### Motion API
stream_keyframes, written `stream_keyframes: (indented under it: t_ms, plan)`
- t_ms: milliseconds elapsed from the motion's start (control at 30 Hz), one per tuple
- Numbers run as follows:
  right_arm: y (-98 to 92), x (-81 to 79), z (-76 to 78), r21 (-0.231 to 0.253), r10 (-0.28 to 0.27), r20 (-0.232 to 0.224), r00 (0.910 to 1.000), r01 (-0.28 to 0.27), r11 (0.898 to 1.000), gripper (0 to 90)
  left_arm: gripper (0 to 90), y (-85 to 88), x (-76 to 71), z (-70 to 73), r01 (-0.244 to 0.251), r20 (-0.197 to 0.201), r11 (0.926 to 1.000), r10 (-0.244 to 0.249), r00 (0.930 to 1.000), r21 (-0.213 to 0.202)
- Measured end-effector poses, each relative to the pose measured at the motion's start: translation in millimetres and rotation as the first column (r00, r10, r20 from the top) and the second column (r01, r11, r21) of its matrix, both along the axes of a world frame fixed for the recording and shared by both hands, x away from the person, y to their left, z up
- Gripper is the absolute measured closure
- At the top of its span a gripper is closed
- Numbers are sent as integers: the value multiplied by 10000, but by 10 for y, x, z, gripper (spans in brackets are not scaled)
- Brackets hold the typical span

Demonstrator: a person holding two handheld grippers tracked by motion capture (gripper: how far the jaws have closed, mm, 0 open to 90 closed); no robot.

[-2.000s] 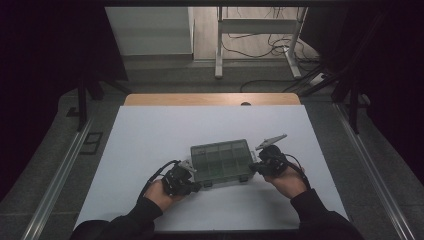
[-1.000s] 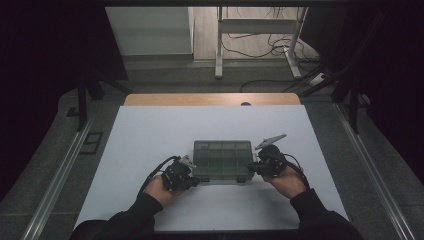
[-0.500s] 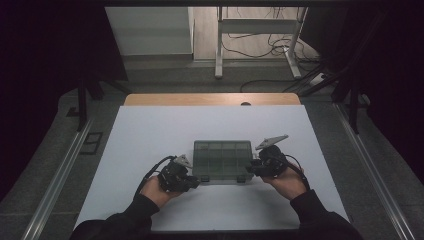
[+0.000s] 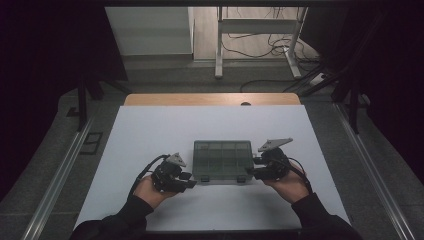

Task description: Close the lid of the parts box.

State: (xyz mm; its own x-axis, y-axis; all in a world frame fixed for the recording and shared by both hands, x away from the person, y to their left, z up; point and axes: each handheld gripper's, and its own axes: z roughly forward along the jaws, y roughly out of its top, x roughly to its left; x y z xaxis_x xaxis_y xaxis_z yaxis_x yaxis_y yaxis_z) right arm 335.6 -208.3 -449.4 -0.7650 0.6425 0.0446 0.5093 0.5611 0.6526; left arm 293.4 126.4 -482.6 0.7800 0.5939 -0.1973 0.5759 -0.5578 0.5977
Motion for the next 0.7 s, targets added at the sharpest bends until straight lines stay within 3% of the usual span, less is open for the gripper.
stream_keyframes:
  t_ms: [400,700]
  plan:
    - [-109,-120,37,362,-211,361,9991,198,9991,370,491,233,-76,73,-543,414,9978,527,9978,377]
    - [-199,-196,55,624,-414,496,9979,383,9973,312,367,443,-144,91,-1200,536,9926,1188,9915,201]
